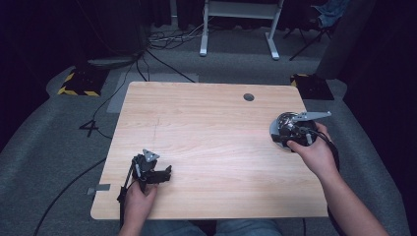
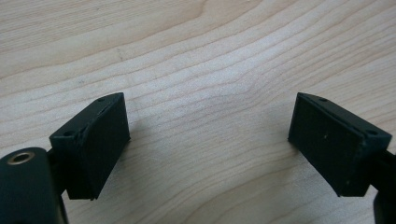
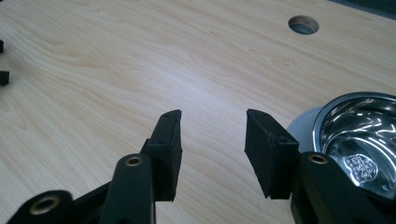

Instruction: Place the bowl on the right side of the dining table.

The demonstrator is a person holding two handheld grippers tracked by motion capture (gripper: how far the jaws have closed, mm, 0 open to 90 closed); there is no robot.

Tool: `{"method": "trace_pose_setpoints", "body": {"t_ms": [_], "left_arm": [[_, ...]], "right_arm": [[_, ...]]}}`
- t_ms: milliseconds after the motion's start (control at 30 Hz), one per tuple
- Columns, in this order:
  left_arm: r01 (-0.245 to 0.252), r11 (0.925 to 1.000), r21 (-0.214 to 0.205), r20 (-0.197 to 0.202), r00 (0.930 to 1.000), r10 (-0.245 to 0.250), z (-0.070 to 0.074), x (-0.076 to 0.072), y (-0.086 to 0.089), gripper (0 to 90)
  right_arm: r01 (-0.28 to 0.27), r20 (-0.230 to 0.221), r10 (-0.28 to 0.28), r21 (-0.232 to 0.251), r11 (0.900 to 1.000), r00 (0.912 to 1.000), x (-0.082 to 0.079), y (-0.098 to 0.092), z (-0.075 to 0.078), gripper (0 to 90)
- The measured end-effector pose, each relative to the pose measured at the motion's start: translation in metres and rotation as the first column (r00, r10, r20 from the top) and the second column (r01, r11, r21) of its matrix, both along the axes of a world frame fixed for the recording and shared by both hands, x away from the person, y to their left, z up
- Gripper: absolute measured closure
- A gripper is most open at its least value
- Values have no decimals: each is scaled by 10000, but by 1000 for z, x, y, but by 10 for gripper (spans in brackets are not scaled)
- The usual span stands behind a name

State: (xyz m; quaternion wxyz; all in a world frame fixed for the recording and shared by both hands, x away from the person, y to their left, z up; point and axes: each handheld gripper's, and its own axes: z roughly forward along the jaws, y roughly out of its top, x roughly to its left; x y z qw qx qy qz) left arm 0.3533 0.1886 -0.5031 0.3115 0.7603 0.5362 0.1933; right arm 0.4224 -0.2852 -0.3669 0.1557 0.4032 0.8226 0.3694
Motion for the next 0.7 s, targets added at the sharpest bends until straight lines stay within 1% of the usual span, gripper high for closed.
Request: {"method": "trace_pose_setpoints", "body": {"t_ms": [33,67,100,133,267,400,500,533,600,700], "left_arm": [[5,10000,-1,-5,10000,-5,0,0,0,125],[0,10000,-1,-1,10000,0,0,0,0,125],[-5,10000,-11,1,10000,5,0,0,0,124],[-5,10000,-11,1,10000,5,0,0,0,125],[2,10000,1,-4,10000,-2,0,0,0,124],[2,10000,-4,-2,10000,-2,0,0,0,125],[3,10000,-2,-2,10000,-3,0,0,0,125],[2,10000,-5,-2,10000,-2,0,0,0,125],[4,10000,-3,-3,10000,-4,0,0,0,125],[3,10000,-5,-3,10000,-3,0,0,0,124]], "right_arm": [[2,-44,-2,50,10000,10000,-2,1,-1,568],[-77,-61,77,6,10000,10000,-4,1,-3,568],[-120,-170,120,-29,9999,9998,-8,2,-5,569],[-120,-170,120,-29,9999,9998,-8,2,-5,569],[-276,-198,271,-220,9994,9994,-17,5,-9,570],[-490,-465,474,-342,9982,9978,-26,9,-13,570],[-628,-736,580,-647,9959,9956,-32,12,-19,570],[-700,-816,636,-777,9945,9946,-34,13,-21,570],[-787,-935,705,-871,9931,9931,-37,14,-26,571],[-898,-1220,784,-909,9918,9894,-41,14,-35,572]]}}
